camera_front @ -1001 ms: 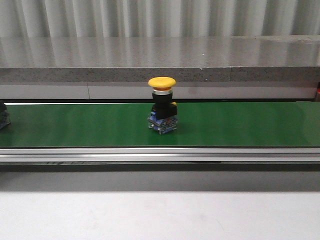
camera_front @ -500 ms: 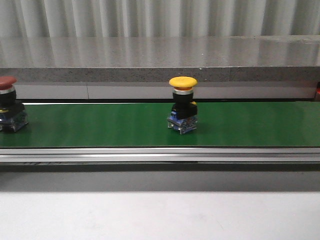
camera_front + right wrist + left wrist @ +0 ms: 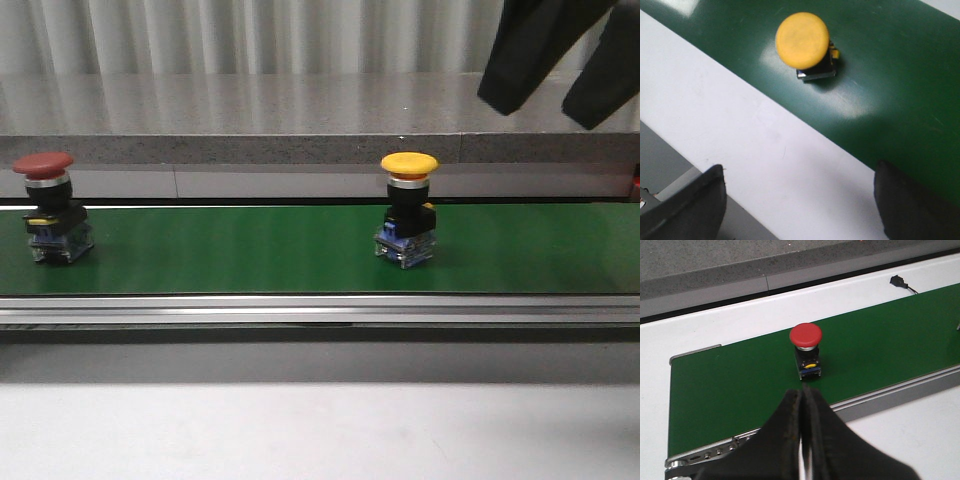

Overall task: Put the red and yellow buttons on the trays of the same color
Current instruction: 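Lower the right gripper onto the yellow button on the belt, grasp, then carry the yellow button into the yellow tray and release it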

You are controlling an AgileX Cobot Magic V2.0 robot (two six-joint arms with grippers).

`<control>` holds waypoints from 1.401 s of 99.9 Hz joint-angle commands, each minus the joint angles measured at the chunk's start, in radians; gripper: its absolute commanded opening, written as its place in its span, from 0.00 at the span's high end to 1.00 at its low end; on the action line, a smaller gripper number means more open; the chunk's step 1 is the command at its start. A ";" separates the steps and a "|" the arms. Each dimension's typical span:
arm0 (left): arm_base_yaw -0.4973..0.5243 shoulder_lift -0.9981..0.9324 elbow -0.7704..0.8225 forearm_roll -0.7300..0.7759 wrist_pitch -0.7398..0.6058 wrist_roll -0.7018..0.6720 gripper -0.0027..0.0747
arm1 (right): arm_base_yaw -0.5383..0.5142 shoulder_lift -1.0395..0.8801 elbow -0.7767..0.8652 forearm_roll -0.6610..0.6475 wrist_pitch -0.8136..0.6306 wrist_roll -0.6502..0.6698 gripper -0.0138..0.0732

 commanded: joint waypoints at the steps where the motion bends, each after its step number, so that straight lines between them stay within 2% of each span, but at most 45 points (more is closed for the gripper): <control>1: -0.008 0.003 -0.025 -0.024 -0.065 -0.002 0.99 | 0.001 0.017 -0.047 0.029 -0.061 -0.049 0.15; 26: -0.008 0.003 -0.025 -0.024 -0.065 -0.002 0.99 | 0.010 0.122 -0.051 0.029 -0.131 -0.183 0.15; 48: -0.008 0.003 -0.025 -0.024 -0.065 -0.002 0.99 | 0.010 0.191 -0.051 0.029 -0.259 -0.228 0.16; 60: -0.008 0.003 -0.025 -0.024 -0.065 -0.002 0.99 | 0.010 0.202 -0.051 0.028 -0.309 -0.239 0.28; 72: -0.008 0.003 -0.025 -0.024 -0.065 -0.002 0.99 | 0.008 0.201 -0.051 0.027 -0.317 -0.239 0.50; 77: -0.008 0.003 -0.025 -0.024 -0.065 -0.002 0.99 | 0.008 0.199 -0.051 0.027 -0.326 -0.239 0.56; 88: -0.008 0.003 -0.025 -0.024 -0.065 -0.002 0.99 | 0.008 0.189 -0.051 0.027 -0.343 -0.237 0.58; 100: -0.008 0.003 -0.025 -0.024 -0.065 -0.002 0.99 | 0.003 0.156 -0.050 0.027 -0.359 -0.188 0.58; 112: -0.008 0.003 -0.025 -0.024 -0.065 -0.002 0.99 | -0.029 0.109 -0.047 0.025 -0.357 -0.058 0.58; 140: -0.008 0.003 -0.025 -0.024 -0.065 -0.002 0.99 | -0.179 -0.043 0.033 -0.032 -0.358 0.117 0.58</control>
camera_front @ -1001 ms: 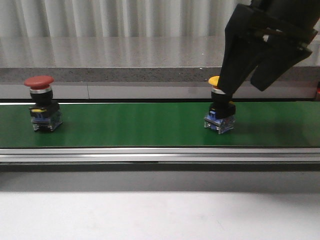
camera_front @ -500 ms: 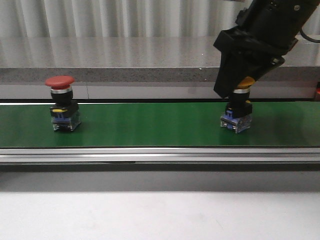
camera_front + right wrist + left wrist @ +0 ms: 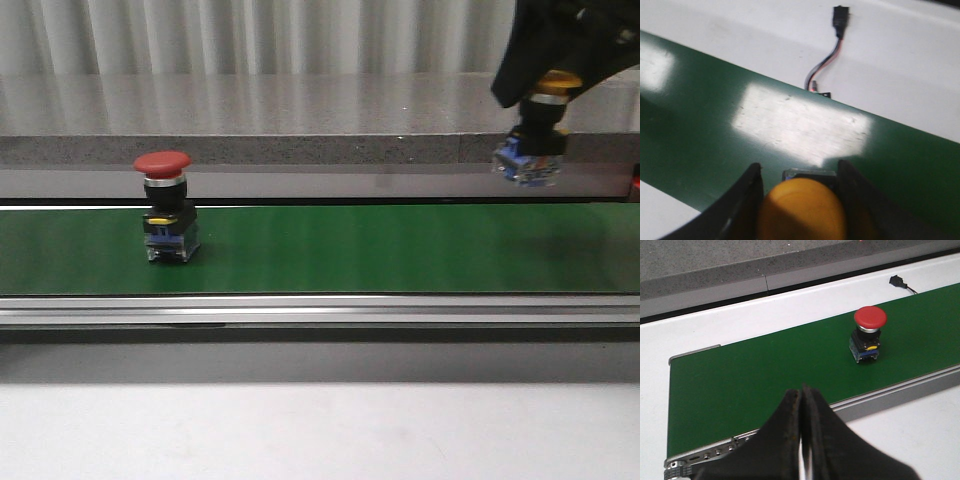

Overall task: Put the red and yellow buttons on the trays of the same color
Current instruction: 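Carry the yellow button into the yellow tray and release it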

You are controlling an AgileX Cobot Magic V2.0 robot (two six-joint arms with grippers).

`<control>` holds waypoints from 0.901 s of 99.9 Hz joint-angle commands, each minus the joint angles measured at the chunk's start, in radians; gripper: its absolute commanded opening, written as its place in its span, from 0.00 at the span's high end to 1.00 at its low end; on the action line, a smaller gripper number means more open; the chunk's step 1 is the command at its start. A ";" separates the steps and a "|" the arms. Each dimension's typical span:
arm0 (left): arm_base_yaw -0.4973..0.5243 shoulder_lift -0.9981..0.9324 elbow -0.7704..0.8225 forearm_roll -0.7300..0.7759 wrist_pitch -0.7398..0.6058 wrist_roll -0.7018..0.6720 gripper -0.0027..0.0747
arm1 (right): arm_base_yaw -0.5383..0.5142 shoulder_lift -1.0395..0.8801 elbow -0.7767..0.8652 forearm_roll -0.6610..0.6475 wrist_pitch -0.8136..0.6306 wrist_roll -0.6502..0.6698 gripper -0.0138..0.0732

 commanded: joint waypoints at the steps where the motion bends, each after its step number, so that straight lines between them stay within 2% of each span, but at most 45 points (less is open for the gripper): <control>1: -0.008 0.003 -0.025 -0.024 -0.065 -0.002 0.99 | -0.060 -0.090 0.004 -0.027 -0.042 0.063 0.58; 28: -0.008 0.003 -0.025 -0.024 -0.065 -0.002 0.99 | -0.264 -0.244 0.055 -0.182 -0.029 0.216 0.58; 40: -0.008 0.003 -0.025 -0.024 -0.065 -0.002 0.99 | -0.374 -0.292 0.055 -0.235 -0.007 0.242 0.58; 75: -0.008 0.003 -0.025 -0.024 -0.065 -0.002 0.99 | -0.695 -0.310 0.077 -0.248 0.026 0.282 0.58; 90: -0.008 0.003 -0.025 -0.024 -0.065 -0.002 0.99 | -0.782 -0.305 0.129 -0.254 -0.015 0.300 0.58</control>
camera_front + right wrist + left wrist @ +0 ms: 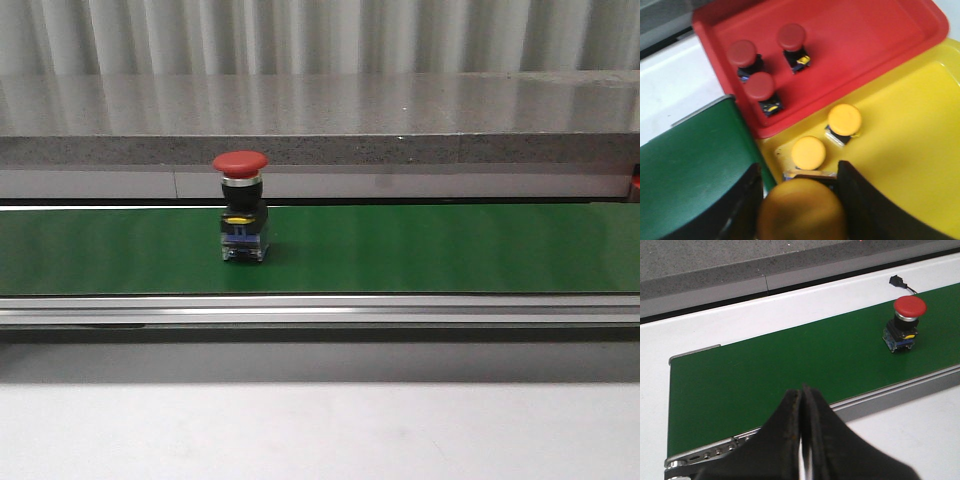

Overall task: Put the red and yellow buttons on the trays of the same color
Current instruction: 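Carry the yellow button into the yellow tray and release it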

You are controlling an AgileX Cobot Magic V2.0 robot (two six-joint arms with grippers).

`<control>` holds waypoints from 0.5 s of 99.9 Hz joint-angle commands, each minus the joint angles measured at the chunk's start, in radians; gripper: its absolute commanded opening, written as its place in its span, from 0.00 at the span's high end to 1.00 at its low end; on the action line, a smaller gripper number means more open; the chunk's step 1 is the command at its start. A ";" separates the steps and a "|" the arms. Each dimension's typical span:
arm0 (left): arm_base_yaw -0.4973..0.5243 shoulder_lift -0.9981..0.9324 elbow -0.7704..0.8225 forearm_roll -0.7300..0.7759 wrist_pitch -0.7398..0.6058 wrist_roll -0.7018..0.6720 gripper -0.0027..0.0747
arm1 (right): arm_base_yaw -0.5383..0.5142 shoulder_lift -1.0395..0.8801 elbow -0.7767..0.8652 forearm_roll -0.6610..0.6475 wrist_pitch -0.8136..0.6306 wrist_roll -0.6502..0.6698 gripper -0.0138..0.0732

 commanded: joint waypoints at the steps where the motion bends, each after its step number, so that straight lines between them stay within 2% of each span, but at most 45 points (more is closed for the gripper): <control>1: -0.008 0.003 -0.025 -0.024 -0.065 -0.002 0.99 | -0.043 -0.015 0.004 -0.008 -0.080 0.013 0.58; 21: -0.008 0.003 -0.025 -0.024 -0.065 -0.002 0.99 | -0.066 0.004 0.059 -0.028 -0.166 0.013 0.58; 50: -0.008 0.003 -0.025 -0.024 -0.067 -0.002 0.99 | -0.140 0.053 0.059 -0.031 -0.182 0.043 0.58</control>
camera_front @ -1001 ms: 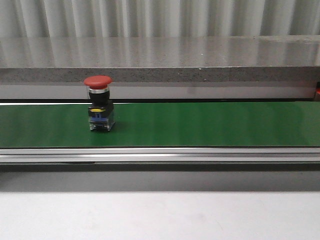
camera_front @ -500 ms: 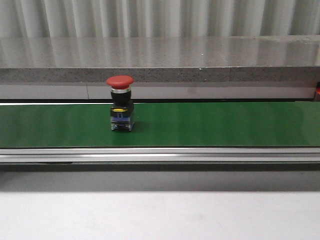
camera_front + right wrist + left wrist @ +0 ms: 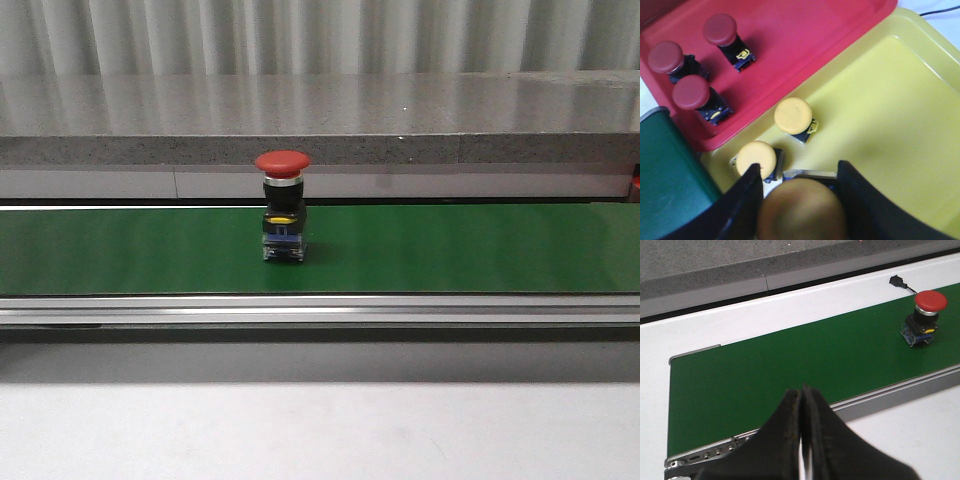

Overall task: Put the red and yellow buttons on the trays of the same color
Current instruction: 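Carry the yellow button into the yellow tray and release it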

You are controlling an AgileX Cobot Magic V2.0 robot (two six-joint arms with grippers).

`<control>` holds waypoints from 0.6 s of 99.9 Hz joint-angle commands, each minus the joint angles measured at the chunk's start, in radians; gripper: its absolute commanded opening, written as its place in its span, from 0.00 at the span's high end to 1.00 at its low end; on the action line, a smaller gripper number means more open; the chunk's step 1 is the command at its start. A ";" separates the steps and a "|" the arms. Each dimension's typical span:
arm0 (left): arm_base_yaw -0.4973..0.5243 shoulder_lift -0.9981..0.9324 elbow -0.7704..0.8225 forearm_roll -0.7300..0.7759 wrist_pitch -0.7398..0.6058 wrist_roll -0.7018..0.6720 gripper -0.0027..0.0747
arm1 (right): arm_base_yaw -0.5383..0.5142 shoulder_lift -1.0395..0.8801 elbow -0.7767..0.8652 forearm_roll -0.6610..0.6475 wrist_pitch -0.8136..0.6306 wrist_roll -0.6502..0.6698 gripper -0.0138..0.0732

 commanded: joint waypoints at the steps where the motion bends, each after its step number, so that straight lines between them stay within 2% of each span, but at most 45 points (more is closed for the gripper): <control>1: -0.008 0.003 -0.025 -0.024 -0.067 -0.002 0.99 | -0.029 -0.003 -0.027 -0.012 -0.070 0.011 0.58; 23: -0.008 0.003 -0.025 -0.024 -0.067 -0.002 0.99 | -0.075 0.076 -0.026 -0.012 -0.090 0.031 0.58; 60: -0.008 0.003 -0.025 -0.024 -0.067 -0.002 0.99 | -0.076 0.198 0.011 -0.011 -0.167 0.058 0.58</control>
